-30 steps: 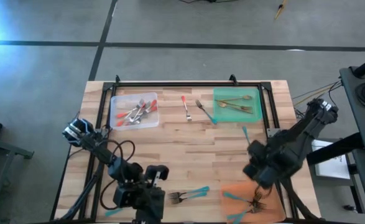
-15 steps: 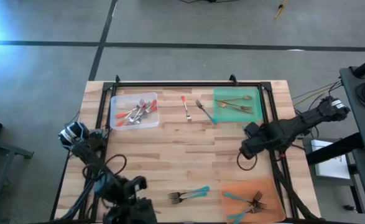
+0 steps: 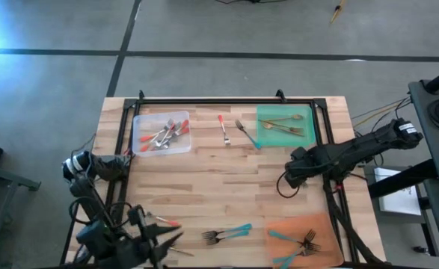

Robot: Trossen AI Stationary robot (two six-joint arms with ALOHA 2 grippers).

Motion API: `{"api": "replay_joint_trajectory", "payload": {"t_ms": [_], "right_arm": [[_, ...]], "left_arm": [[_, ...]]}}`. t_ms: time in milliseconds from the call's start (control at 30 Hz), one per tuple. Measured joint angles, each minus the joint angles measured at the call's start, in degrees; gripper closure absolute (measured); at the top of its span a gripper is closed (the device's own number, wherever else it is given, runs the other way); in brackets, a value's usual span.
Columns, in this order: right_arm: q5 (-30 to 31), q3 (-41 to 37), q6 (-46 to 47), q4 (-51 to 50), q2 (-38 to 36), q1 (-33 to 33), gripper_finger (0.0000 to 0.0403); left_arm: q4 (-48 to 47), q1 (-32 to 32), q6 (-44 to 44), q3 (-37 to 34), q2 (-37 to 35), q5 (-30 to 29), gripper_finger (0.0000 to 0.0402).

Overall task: Sort silverware by color (type)
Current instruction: Put the blue fork into the orange bin

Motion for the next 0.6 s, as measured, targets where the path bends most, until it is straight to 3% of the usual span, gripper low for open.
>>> {"api": "replay_joint_trajectory", "payload": {"t_ms": [67, 167, 333, 600], "right_arm": [[-1.22, -0.95, -0.66, 0.91, 0.31, -1.10, 0.0257], [-2.80, -2.86, -1.47, 4.98, 0.67, -2.89, 0.0257], [-4.34, -6.23, -2.82, 11.54, 2.02, -6.38, 0.0259], [-4.43, -7.51, -6.12, 12.02, 4.95, -11.00, 0.0257]], "left_arm": [[0.64, 0.67, -0.87, -1.17, -0.12, -6.23, 0.0357], [0.60, 1.07, -5.24, -5.48, -2.00, -8.23, 0.0357], [2.93, 1.83, -8.16, -16.04, -8.87, -6.86, 0.0357], [3.69, 9.80, -13.96, -31.00, -19.96, -6.99, 0.0357]]}}
